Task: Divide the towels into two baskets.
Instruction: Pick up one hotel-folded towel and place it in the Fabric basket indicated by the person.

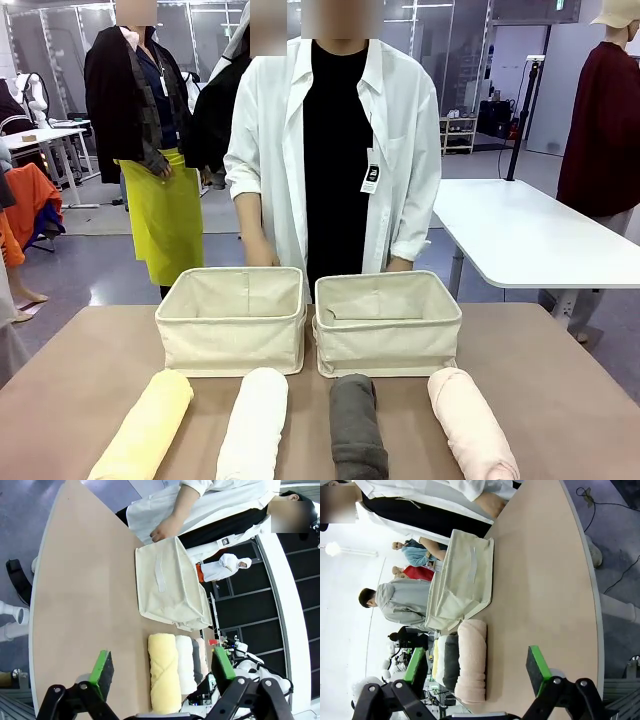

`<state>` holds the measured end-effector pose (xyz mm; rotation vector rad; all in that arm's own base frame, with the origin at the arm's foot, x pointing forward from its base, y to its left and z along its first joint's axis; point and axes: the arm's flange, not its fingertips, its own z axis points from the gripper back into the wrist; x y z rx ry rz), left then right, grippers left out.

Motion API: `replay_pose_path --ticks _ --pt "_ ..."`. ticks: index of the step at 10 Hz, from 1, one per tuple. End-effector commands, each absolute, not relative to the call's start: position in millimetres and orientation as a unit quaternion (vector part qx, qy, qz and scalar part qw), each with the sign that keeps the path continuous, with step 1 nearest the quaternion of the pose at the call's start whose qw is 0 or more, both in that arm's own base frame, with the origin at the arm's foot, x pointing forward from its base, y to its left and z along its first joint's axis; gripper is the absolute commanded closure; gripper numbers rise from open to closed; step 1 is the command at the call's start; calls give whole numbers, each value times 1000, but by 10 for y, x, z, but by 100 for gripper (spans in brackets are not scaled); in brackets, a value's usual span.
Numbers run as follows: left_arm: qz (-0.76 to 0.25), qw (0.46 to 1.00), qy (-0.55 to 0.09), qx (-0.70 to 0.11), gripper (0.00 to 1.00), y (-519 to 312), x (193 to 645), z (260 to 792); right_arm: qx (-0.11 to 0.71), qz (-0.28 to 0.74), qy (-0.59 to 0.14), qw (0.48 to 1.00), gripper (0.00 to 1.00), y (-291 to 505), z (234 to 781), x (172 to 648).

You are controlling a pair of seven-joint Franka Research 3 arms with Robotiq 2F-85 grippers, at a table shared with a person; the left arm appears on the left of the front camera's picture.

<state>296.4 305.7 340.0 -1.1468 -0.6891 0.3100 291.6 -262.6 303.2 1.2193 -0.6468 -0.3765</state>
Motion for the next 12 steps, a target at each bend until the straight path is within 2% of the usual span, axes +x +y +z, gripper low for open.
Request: replay_pose_path --ticks 1,12 --pt "142 771 -321 -532 0 3069 2949 3419 560 -171 -299 754 0 -2631 3050 2933" --pt "142 771 -321 -532 0 3069 2949 3419 560 -171 -299 754 0 -2631 3050 2933"
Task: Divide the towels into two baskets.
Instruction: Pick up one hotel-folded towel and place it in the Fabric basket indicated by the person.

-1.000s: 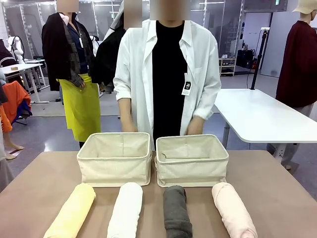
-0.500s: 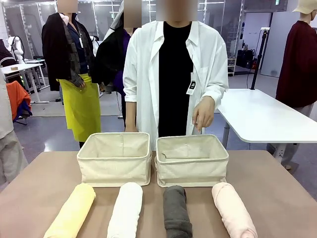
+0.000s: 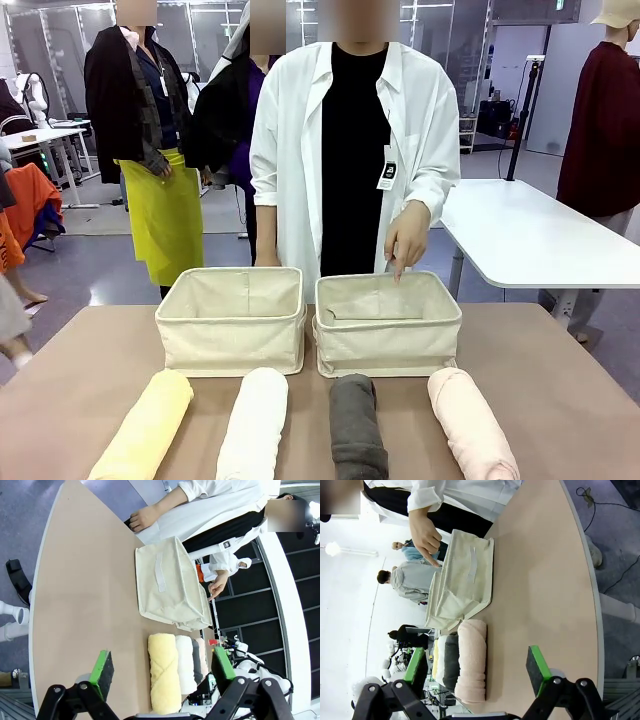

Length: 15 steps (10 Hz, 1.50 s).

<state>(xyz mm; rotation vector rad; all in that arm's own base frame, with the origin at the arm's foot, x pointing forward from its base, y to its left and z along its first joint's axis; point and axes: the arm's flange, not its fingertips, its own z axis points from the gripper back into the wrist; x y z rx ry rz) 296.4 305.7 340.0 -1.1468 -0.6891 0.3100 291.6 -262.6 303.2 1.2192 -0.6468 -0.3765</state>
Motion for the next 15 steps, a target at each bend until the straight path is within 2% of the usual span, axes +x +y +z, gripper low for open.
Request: replay_pose_path --ticks 1,8,9,12,15 --pt "142 771 -321 -532 0 3069 2949 3419 559 -173 -297 755 0 -2626 3032 2916" --pt "142 771 -321 -532 0 3069 2949 3419 403 -14 -203 892 0 -1095 3726 3592" --pt "142 771 -321 -532 0 3069 2949 3419 357 9 -189 915 0 -843 3762 3683" --pt "142 771 -321 -532 0 3069 2949 3419 271 58 -160 947 0 -92 3820 3823" --pt "142 771 -321 -532 0 3069 2949 3419 202 97 -124 967 0 523 3690 3732"
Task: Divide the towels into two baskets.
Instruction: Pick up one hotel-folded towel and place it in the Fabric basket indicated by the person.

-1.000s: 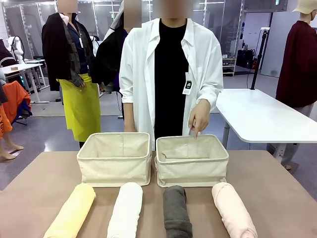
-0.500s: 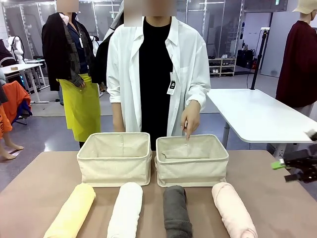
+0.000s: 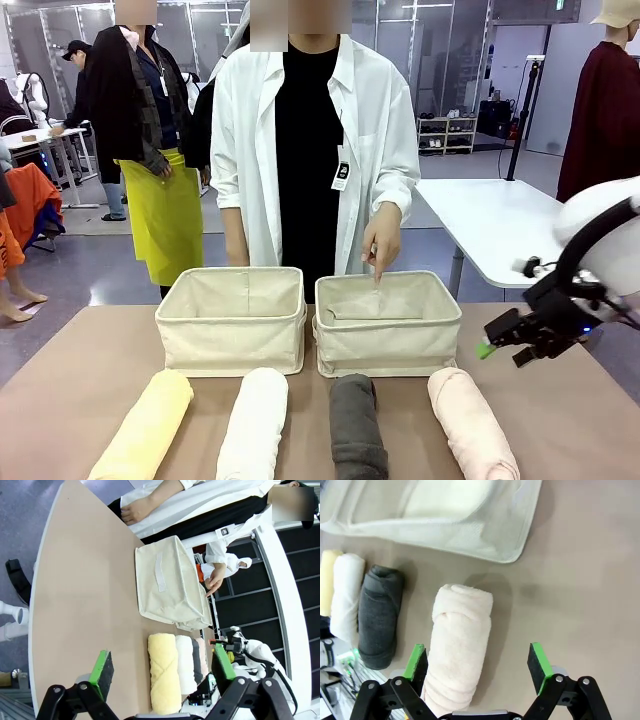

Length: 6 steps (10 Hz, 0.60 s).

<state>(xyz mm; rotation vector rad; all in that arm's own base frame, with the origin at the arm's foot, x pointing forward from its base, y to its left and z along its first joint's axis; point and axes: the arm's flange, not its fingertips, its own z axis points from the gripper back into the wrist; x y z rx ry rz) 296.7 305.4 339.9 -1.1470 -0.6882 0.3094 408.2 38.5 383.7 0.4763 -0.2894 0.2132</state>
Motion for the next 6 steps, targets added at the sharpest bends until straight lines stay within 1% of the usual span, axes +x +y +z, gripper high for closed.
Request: replay_pose_path --ticks 1,3,6 --pt "142 771 -321 -532 0 3069 2949 3419 188 110 -111 970 0 661 3656 3668" --pt "142 771 -321 -532 0 3069 2949 3419 155 122 -98 976 0 905 3591 3559" --pt "142 771 -321 -532 0 3069 2949 3419 133 101 -71 984 0 1212 3327 3522"
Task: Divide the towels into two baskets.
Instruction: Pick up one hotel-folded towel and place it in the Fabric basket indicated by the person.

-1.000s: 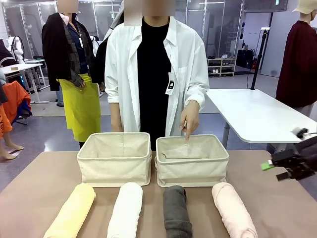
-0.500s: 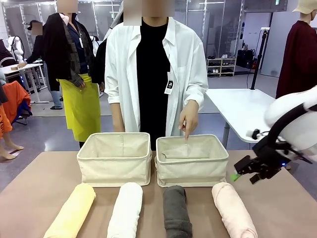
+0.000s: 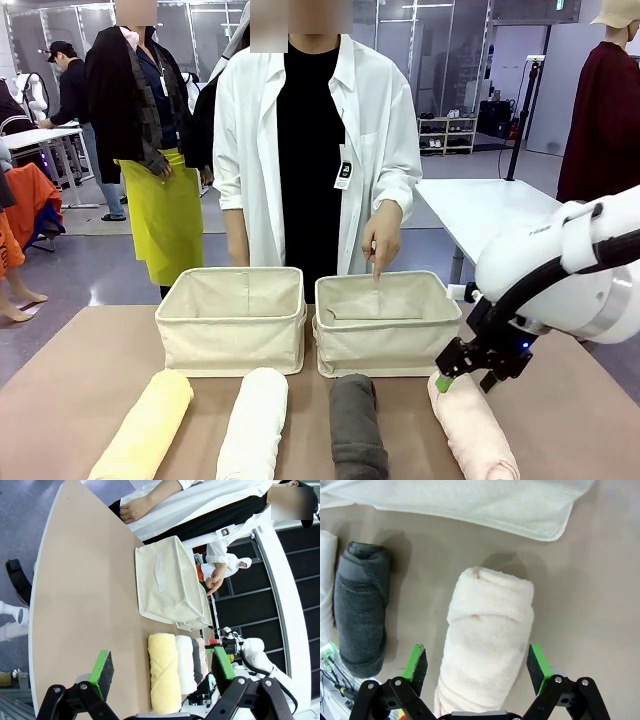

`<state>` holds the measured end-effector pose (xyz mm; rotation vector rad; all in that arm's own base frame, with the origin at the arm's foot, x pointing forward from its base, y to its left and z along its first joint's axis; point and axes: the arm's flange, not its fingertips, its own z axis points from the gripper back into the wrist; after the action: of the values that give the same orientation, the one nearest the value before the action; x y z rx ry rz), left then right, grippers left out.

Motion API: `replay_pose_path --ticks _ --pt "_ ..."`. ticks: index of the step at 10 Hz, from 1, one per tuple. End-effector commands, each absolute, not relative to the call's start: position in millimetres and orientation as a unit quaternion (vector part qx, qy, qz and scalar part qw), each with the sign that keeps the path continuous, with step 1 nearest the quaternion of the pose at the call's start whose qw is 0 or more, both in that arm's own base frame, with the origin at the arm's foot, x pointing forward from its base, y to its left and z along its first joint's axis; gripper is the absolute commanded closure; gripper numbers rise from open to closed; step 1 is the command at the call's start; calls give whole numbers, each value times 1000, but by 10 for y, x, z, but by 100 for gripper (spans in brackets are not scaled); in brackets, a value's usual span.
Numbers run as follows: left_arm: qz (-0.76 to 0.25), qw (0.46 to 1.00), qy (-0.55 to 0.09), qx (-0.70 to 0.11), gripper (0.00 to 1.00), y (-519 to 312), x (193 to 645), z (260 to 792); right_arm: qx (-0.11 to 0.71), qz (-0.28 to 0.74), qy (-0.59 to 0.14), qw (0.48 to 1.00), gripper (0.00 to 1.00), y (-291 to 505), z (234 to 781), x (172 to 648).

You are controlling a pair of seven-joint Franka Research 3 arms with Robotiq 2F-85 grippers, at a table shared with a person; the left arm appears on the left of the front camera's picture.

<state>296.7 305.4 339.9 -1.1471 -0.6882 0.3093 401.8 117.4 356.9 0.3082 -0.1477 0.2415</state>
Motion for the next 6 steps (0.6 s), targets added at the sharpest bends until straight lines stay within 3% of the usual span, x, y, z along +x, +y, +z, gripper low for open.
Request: replay_pose_path --ticks 1,6 --pt "142 771 -321 -532 0 3069 2949 3419 130 93 -68 985 0 1304 3265 3525" --pt "142 771 -321 -532 0 3069 2949 3419 69 84 -73 991 0 1637 2977 3496"
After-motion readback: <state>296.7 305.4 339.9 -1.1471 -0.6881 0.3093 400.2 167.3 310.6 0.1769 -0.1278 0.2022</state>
